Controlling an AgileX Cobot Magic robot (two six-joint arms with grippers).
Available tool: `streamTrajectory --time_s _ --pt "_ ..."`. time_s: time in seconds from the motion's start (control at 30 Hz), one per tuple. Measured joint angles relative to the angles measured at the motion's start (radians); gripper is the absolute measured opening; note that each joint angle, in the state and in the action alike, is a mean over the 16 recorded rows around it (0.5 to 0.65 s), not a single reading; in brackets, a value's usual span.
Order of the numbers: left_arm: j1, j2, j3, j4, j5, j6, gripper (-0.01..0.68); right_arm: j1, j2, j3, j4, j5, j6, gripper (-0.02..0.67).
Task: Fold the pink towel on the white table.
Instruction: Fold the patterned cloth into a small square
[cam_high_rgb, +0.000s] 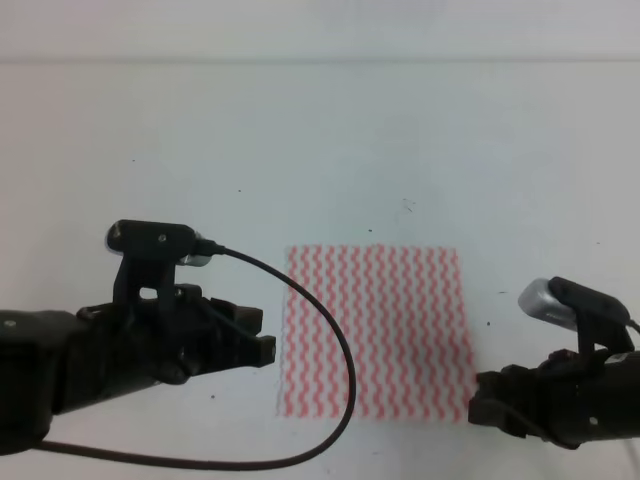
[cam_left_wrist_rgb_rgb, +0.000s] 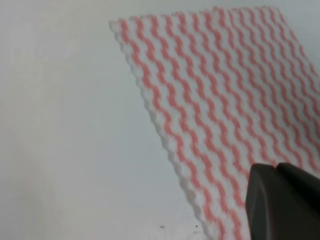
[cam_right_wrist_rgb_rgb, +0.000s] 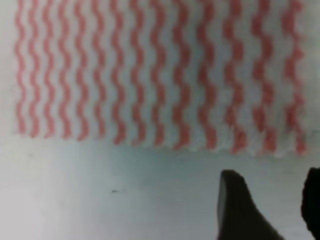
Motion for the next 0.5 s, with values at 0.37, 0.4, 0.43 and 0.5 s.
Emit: streamTrajectory --time_s 0.37,0.4,0.43,0.5 --pt "0.0 -0.004 0.0 0.0 0.011 0.01 -0.005 0.0 0.124 -0.002 0.039 -0.051 0.026 0.278" --pt "0.0 -0.005 0.0 0.0 0.013 0.011 -0.005 0.0 0.132 -0.002 0.043 -0.054 0.026 0.279" --pt "0.0 -0.006 0.001 0.001 0.015 0.011 -0.004 0.0 0.138 -0.002 0.046 -0.057 0.026 0.279" --pt "0.0 -0.006 0.001 0.001 0.016 0.011 -0.004 0.0 0.15 -0.003 0.051 -0.061 0.025 0.279"
